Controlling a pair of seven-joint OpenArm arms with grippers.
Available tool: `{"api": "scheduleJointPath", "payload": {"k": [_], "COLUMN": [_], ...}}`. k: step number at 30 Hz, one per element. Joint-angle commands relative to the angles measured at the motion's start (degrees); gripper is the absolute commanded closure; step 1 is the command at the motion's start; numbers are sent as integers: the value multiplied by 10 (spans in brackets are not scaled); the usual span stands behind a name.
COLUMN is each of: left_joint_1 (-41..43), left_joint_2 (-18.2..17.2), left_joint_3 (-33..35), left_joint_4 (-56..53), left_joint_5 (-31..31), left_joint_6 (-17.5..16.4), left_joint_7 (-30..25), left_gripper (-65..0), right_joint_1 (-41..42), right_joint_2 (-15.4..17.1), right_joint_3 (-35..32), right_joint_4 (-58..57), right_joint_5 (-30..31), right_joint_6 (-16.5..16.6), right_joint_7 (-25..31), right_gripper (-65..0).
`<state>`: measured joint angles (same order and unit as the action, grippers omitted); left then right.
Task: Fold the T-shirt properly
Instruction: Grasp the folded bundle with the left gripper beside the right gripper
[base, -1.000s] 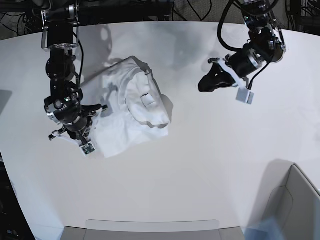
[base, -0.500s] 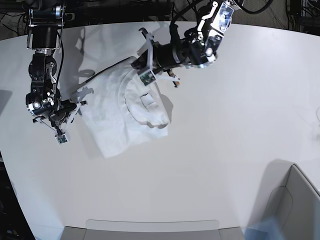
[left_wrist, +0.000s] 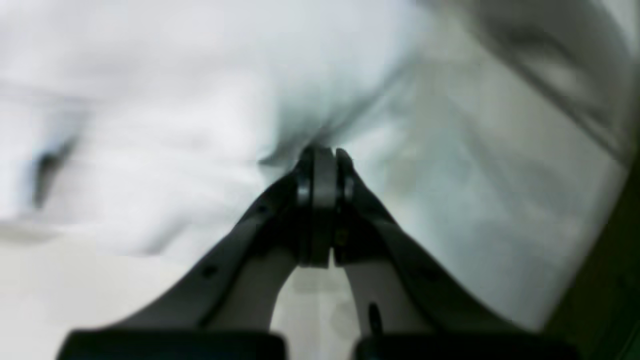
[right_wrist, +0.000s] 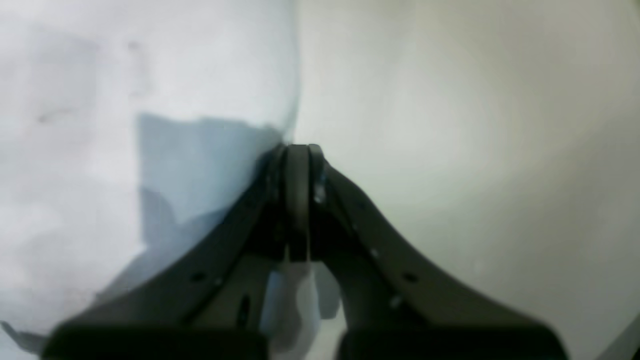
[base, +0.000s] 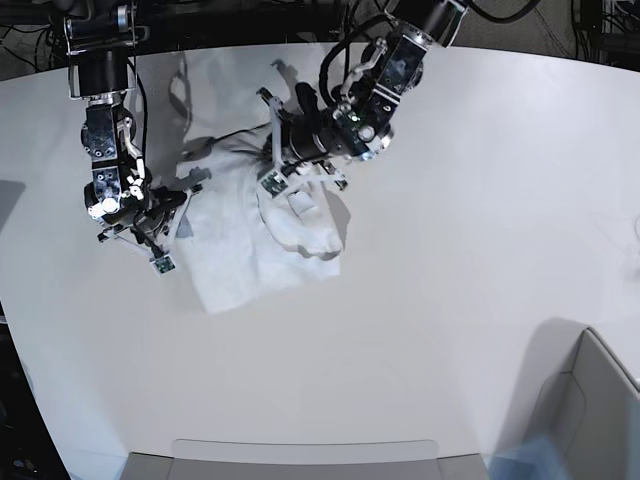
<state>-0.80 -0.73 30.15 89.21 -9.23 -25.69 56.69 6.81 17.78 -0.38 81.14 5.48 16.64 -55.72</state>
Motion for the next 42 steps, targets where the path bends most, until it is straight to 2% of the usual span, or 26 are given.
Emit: {"api": "scheduleJointPath", "payload": {"k": [1, 4, 6, 8, 11, 15, 19, 25, 28, 31, 35, 39, 42], "left_joint_1": [-17, -42, -61, -75, -79, -67, -26, 20, 22, 30, 35, 35, 31], "left_joint_2": [2, -5, -3, -2, -2, -1, 17, 18, 18, 17, 1, -2, 2], "left_joint_3": [-14, -73, -131, -185, -220, -220, -206, -50, -19, -22, -50, -83, -108], "left_joint_4": [2, -25, -42, -44, -8, 59, 88, 109, 109, 109, 112, 114, 114], "left_joint_5": [-1, -1, -1, -1, -4, -4, -5, -4, -2, -2, -1, -1, -1], "left_joint_6": [10, 22, 53, 88, 97, 97, 96, 96, 96, 98, 98, 98, 98], "left_joint_7": [-22, -48, -64, -84, -97, -98, -99, -104, -104, -103, -102, -102, -104], "left_gripper": [0, 0, 0, 0, 0, 0, 0, 0, 0, 0, 0, 0, 0], "right_joint_1": [-11, -41, -71, -99, -111, -91, -28, 77, 97, 63, -14, -66, -87], "right_joint_2": [-2, -2, -2, -2, 5, 4, -5, -5, -24, -34, -36, -42, -51], "right_joint_3": [-14, -42, -53, -49, -26, 50, 83, 81, 72, 27, -37, -27, 44], "right_joint_4": [25, 102, 174, 246, 297, 284, 214, -5, -73, -57, 44, 141, 205], "right_joint_5": [15, 17, 17, 17, 15, 17, 17, 15, 14, 14, 14, 14, 17], "right_joint_6": [9, 10, 11, 13, 31, 31, 30, 29, 29, 29, 29, 29, 29], "right_joint_7": [-16, -64, -85, -85, -77, -26, -8, 29, 34, 21, -16, -18, -16], "right_gripper": [0, 0, 0, 0, 0, 0, 0, 0, 0, 0, 0, 0, 0]}}
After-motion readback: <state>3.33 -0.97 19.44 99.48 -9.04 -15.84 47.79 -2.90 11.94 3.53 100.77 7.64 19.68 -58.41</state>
